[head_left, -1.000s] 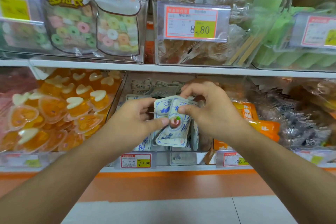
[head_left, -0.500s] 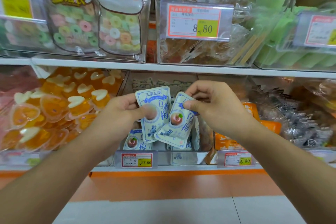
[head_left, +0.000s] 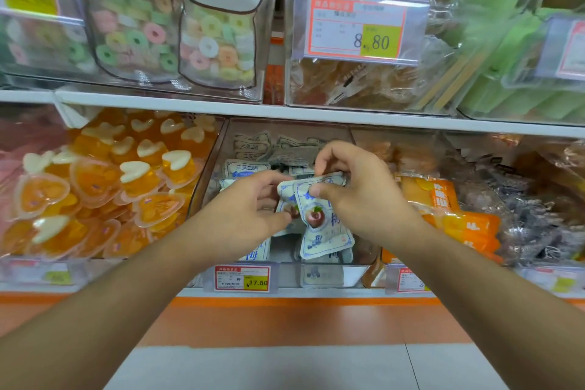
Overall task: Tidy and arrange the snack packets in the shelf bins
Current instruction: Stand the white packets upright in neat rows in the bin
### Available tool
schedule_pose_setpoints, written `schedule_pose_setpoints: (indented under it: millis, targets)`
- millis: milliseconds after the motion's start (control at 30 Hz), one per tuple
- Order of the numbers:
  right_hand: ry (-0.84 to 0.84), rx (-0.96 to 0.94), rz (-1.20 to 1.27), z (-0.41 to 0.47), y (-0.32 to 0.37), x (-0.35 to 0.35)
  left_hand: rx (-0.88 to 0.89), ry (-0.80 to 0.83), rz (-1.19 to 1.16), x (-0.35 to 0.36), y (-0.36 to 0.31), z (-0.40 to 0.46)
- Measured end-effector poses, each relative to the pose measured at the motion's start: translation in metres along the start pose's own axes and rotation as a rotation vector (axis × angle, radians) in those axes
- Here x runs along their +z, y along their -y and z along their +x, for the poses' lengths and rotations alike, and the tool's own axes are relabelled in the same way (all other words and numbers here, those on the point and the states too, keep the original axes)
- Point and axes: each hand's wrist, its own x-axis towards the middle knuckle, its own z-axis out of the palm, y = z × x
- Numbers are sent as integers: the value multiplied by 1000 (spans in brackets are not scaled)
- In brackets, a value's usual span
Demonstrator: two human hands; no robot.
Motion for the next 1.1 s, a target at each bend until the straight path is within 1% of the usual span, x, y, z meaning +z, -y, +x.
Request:
schedule_pose_setpoints:
  millis: [33, 133, 167, 233, 300, 400, 467, 533, 600, 667, 733, 800, 900, 967, 1033, 1100]
  targets:
    - [-3, 15, -12, 1, -2, 3, -16, 6, 110, -4, 4, 0]
    - [37, 60, -140, 2, -1, 12, -20, 1, 656, -9, 18, -2]
    - [48, 63, -203, 3, 0, 16, 6, 8, 757, -8, 20, -3]
    - [65, 66, -278, 4, 4, 25, 33, 22, 875, -4, 26, 0]
    - [70, 83, -291, 3, 5, 36, 11, -15, 970, -3, 27, 4]
    - [24, 120, -319, 5, 0, 49, -39, -28, 1125, -3, 19, 7]
    - [-27, 124, -302, 5, -2, 56, -34, -50, 1191, -3, 13, 5]
    - [-53, 91, -281, 1, -1, 64, -9, -113, 1156, -8, 11, 3]
    - [-49, 28, -351, -3, 0, 70, -4, -178, 943, -14, 7, 1]
    - [34, -34, -442, -5, 1, 71, 21, -191, 736, -16, 3, -1]
    - [157, -83, -477, -6, 3, 62, 49, -115, 653, -13, 0, -1]
    - [186, -121, -503, -5, 5, 46, 66, -57, 635, -9, 2, 1]
    - [83, -33, -417, 3, 4, 18, 41, -20, 679, -7, 7, 3]
    - [56, -40, -483, 21, 3, 10, 31, -24, 668, -8, 9, 2]
    - [164, -72, -563, 43, 3, 12, 25, -34, 654, -9, 11, 2]
    - [273, -61, -566, 63, 0, 20, 12, -31, 620, -9, 12, 1]
